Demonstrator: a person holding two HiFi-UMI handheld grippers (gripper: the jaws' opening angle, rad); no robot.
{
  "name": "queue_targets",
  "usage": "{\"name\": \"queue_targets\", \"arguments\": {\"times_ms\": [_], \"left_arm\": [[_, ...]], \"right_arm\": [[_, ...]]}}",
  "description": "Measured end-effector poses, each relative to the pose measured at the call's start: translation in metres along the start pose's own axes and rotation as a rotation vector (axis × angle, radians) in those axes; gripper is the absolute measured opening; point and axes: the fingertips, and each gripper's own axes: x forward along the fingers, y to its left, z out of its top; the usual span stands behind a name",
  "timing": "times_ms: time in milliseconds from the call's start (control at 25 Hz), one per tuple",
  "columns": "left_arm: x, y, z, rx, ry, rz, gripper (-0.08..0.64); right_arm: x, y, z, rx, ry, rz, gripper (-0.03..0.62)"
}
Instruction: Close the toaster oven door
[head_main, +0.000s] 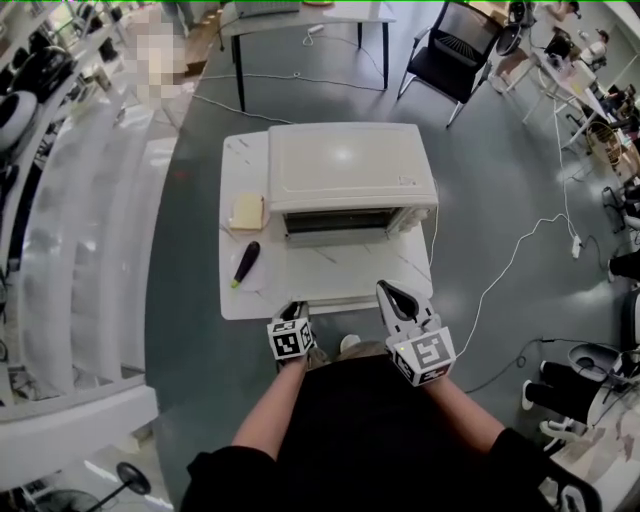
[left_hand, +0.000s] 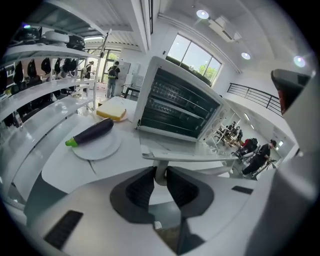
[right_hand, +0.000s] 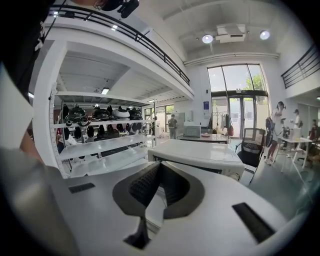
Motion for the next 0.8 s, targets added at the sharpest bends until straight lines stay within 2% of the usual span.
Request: {"name": "queue_targets", "arguments": {"times_ms": [480,800], "left_arm": [[-0.015,-0.009,0.022,0.032,-0.04,0.001,0.091],[-0.016,-0.013,0.028,0.009,-0.028,0.001,0.091]], "right_arm": [[-0.006,-0.014,0.009,0.01,-0.03,-0.024,0.021],[-0.009,-0.023,0.01,0.016,-0.042,-0.04,0.021]]}}
